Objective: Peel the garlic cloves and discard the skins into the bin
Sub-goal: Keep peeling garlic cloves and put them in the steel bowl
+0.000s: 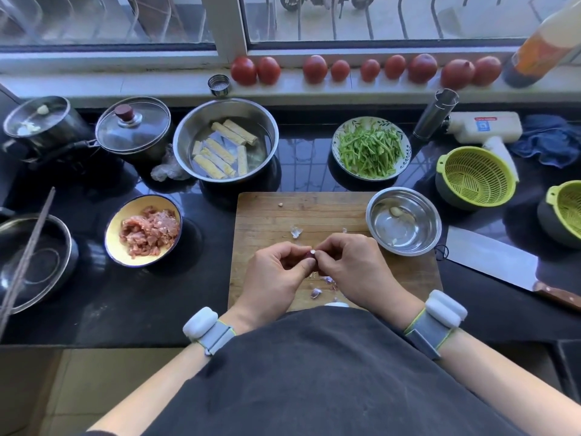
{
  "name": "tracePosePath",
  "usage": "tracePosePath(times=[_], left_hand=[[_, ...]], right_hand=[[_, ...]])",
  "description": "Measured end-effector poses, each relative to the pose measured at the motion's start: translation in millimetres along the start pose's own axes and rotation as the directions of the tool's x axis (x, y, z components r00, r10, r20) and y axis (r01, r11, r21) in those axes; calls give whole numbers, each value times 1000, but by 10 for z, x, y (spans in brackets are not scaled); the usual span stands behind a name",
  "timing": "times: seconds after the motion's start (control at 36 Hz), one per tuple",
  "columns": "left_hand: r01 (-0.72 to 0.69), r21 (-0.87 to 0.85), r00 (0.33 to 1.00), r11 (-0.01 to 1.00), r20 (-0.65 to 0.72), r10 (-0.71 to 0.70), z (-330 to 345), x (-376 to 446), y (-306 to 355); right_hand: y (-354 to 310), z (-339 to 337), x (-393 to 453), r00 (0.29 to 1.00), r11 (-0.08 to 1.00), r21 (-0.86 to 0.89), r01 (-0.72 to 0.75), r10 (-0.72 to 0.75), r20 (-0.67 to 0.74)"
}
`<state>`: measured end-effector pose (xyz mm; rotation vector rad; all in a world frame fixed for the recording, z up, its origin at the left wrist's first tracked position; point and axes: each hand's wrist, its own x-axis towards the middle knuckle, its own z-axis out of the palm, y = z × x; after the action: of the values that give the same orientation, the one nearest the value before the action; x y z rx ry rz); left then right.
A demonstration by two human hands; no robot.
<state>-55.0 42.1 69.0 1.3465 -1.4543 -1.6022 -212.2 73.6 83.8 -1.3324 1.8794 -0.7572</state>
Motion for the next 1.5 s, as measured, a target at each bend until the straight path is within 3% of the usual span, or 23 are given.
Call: tracePosePath(times=[0.11,0.25,0.42,0.56,0.81,1.5], left_hand=[[-124,125,988,984,-79,134,44,12,-30],[-242,182,963,953,-74,259,44,-1,-45],[-178,86,974,980,-127,188,-11,37,-54],[-259,159,957,953,-94,276,-12,21,-50],[-468,375,863,800,-3,506,-61,57,-30],[-533,528,813,661,102,573,-51,11,-11]], right_hand=[[-41,14,25,995,996,28,-89,90,-39],[-33,-1,41,991,979,167,-120,129,-42],[-71,-33,9,991,914,382,-133,129,36],[-95,-76,-7,960,786,552,-278,217,175],[-106,-116,36,941,795,506,-334,252,226],[-149,-91,10,939,857,386,-342,293,181]])
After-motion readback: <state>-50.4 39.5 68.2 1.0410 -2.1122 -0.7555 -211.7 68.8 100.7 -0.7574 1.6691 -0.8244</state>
